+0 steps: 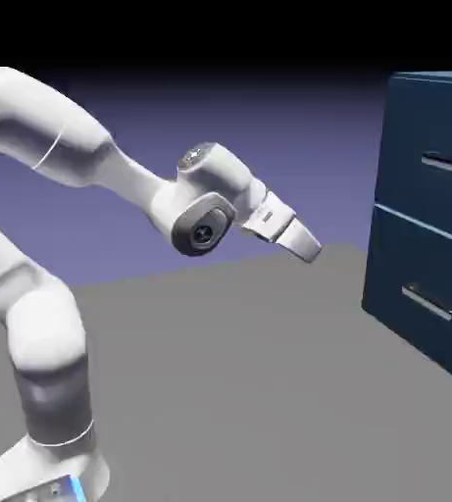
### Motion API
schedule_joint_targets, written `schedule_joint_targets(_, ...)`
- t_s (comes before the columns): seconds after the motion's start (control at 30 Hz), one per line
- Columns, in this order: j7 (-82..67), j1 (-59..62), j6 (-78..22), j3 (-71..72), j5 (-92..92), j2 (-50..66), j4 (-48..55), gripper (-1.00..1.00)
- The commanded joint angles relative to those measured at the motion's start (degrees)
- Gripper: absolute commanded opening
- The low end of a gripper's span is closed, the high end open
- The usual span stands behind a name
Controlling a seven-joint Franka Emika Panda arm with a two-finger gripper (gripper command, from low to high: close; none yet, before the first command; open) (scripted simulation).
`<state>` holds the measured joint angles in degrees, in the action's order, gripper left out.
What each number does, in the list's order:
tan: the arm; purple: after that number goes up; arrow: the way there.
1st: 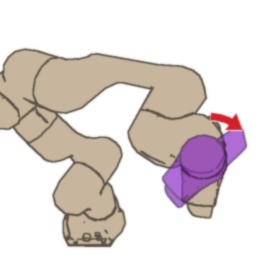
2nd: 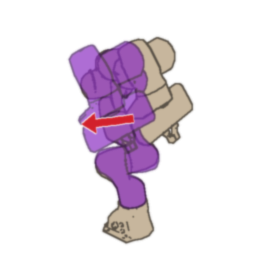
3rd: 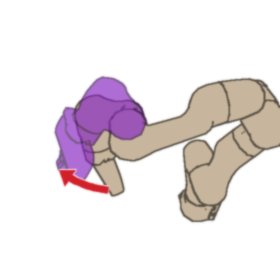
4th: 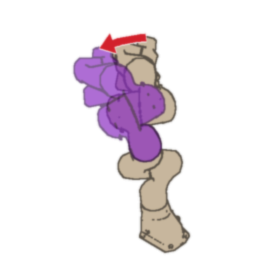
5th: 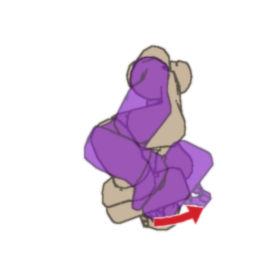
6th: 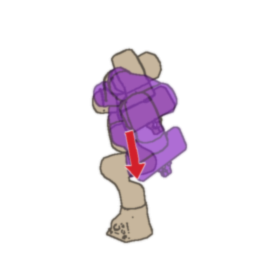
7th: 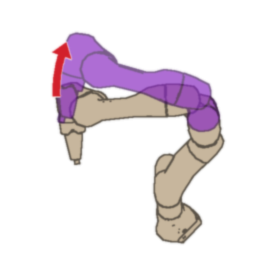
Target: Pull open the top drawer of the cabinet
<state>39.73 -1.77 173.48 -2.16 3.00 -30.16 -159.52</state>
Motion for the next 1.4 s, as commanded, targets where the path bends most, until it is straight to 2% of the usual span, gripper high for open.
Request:
schedule_joint_targets(0.0,-2.26,-0.90,-0.44,-1.79,2.50,2.07,1.23,0.00)
schedule_joint_targets(1.37,-94.84,-37.75,-18.31,-75.13,104.66,87.00,51.74,0.00)
